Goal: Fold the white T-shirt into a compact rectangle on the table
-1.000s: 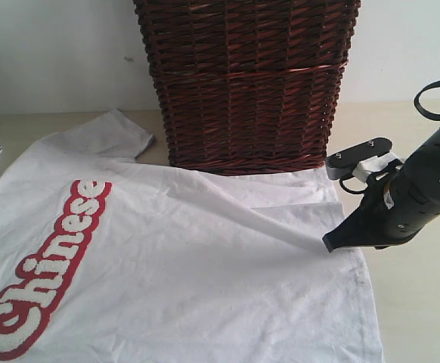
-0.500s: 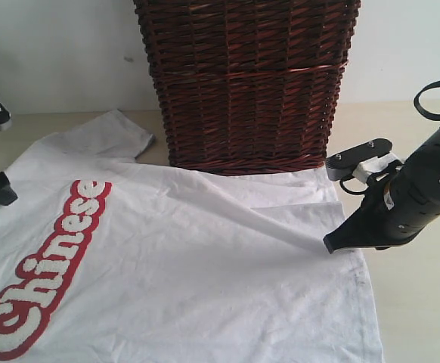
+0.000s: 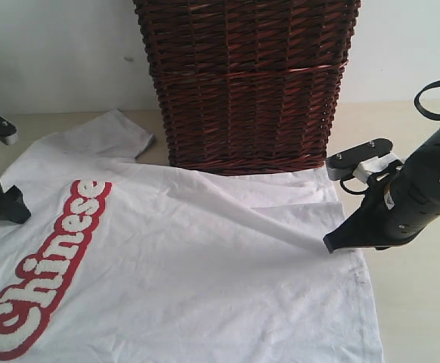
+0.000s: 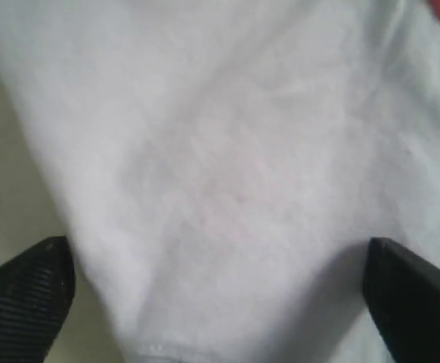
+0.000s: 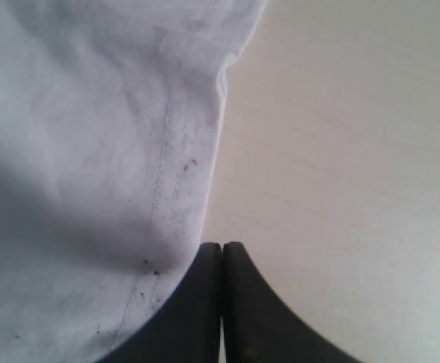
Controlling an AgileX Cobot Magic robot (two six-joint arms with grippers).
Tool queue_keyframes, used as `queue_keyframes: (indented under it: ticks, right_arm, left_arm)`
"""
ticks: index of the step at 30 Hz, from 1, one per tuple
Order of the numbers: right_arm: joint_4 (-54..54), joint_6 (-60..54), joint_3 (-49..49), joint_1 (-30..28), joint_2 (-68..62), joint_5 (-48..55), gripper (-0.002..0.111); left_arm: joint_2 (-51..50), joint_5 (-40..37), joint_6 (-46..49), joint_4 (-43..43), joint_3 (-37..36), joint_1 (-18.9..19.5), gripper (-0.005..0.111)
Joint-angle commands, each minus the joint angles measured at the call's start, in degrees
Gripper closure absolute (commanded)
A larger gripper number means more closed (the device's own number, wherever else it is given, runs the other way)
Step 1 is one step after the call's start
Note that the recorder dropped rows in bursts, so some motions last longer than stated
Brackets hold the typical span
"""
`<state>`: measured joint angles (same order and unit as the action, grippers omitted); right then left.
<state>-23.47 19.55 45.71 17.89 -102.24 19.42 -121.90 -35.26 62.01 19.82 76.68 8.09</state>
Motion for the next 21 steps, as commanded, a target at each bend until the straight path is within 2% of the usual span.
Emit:
queue_keyframes:
  ticks: [1, 2, 3, 4, 5, 9, 11, 13, 14, 16, 18, 21]
  right_arm:
    - [0.1, -0.4, -0.2, 0.1, 0.5, -0.1, 0.108]
    - [0.1, -0.4, -0.2, 0.1, 0.5, -0.1, 0.108]
    - [0.1, -0.4, -0.2, 0.1, 0.5, -0.1, 0.108]
    - [0.1, -0.4, -0.2, 0.1, 0.5, -0.1, 0.108]
    - [0.1, -0.4, -0.2, 0.1, 0.5, -0.1, 0.108]
    - [0.2, -0.4, -0.2, 0.1, 0.5, -0.1, 0.108]
    - [0.4, -0.4, -0.2, 0.1, 0.5, -0.1, 0.108]
    - [0.5, -0.4, -0.2, 0.1, 0.5, -0.1, 0.108]
    - [0.5, -0.4, -0.2, 0.1, 0.5, -0.1, 0.108]
    - [0.5, -0.4, -0.2, 0.1, 0.5, -0.1, 0.108]
    - [0.5, -0.4, -0.2, 0.1, 0.5, 0.1, 0.108]
    - [0.5, -0.4, -0.2, 0.1, 0.5, 0.1, 0.108]
  left_arm:
    - [-0.5, 0.2, -3.8, 0.0, 0.0, 0.0, 0.026]
    - [-0.5, -0.2, -3.8, -0.2, 0.0, 0.0, 0.037]
    - [-0.5, -0.2, -3.8, -1.6, 0.0, 0.0, 0.065]
    - [-0.4, -0.3, -3.8, -2.4, 0.0, 0.0, 0.077]
    - [0.1, -0.6, -3.6, -4.5, 0.0, 0.0, 0.106]
    - [2.7, -0.1, -3.4, -6.8, 0.0, -0.7, 0.106]
    - [4.4, 2.8, -8.1, -11.4, 0.0, -3.1, 0.107]
    - [5.6, 4.9, -15.6, -17.6, 0.0, -7.8, 0.107]
    - [5.8, 4.8, -19.7, -21.3, 0.0, -11.3, 0.107]
    - [5.2, 2.7, -21.7, -24.9, 0.0, -15.2, 0.106]
    - [4.5, -1.2, -21.8, -27.5, 0.0, -18.4, 0.1]
    - [3.0, -6.6, -24.7, -31.8, 0.0, -22.0, 0.075]
